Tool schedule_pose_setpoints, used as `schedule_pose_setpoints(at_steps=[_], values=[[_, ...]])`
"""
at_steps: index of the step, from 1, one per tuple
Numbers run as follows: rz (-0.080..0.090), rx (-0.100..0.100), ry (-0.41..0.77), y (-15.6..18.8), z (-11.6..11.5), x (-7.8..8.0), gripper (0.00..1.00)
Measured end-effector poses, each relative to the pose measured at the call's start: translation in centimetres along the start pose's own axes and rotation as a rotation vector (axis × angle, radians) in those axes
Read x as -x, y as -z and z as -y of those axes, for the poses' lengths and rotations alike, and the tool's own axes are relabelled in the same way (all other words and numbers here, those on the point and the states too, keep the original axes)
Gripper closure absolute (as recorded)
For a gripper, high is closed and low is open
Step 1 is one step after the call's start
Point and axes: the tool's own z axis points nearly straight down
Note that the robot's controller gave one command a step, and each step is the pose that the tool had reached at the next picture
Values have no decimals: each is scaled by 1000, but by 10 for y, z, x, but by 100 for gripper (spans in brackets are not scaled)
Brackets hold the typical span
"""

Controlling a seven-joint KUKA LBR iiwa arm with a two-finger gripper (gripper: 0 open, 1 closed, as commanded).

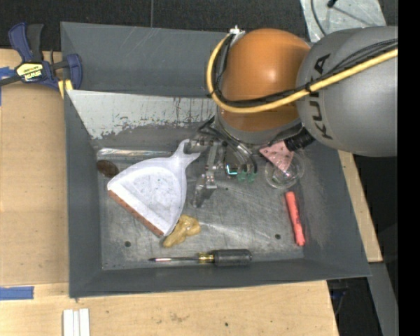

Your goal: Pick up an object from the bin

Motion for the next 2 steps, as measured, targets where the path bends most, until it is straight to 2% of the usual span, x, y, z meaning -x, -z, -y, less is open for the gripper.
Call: schedule_pose_setpoints(at_steps=[1,2], values=[[8,2,-2,4,0,2,0],[16,1,225,-40,-1,-14,0]])
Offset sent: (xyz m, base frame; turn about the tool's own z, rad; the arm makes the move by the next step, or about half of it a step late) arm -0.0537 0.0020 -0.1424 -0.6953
